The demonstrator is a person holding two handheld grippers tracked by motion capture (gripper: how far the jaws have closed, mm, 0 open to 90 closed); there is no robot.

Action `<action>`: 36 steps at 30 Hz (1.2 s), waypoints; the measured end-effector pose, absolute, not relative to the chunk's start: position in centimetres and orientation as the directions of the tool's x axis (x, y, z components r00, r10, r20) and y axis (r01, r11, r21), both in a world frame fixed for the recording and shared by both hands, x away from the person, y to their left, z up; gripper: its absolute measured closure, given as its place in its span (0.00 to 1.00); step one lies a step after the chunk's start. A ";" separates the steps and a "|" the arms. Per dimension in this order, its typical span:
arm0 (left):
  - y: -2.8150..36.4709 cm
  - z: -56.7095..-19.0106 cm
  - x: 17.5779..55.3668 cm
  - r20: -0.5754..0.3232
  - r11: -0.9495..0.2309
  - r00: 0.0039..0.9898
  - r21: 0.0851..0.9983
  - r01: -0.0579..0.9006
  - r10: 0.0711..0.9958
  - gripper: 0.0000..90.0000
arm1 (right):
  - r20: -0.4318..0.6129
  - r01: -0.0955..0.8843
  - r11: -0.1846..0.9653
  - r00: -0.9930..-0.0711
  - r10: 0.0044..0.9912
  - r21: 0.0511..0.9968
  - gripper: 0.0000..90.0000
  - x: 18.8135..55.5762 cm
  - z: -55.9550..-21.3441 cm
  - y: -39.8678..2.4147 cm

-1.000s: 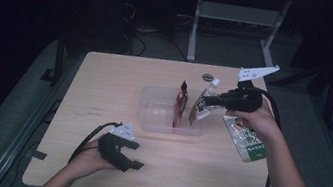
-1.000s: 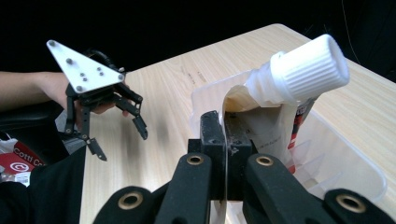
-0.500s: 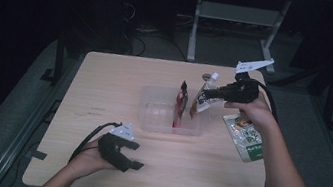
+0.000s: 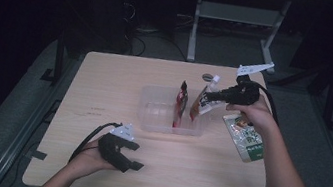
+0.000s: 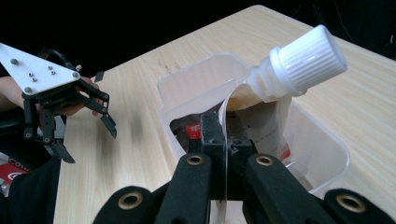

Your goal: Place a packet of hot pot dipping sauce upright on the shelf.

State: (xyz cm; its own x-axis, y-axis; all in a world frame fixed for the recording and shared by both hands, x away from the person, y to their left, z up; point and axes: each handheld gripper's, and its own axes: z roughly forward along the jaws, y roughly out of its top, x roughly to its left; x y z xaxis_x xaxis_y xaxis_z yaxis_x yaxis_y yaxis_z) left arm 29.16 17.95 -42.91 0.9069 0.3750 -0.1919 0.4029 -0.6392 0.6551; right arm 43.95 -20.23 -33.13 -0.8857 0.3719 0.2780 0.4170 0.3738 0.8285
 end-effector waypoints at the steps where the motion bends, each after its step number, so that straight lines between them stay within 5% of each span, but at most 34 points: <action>1: 17.9 -42.9 29.2 -0.191 -0.640 0.907 0.655 0.402 0.374 0.29 | 0.280 0.418 0.376 -0.886 0.370 0.827 1.00 43.9 -33.2 -20.2; 36: 18.0 -43.0 29.2 -0.190 -0.650 0.911 0.649 0.397 0.366 0.29 | 0.284 0.393 0.483 -0.916 0.284 0.783 1.00 42.9 -34.1 -17.7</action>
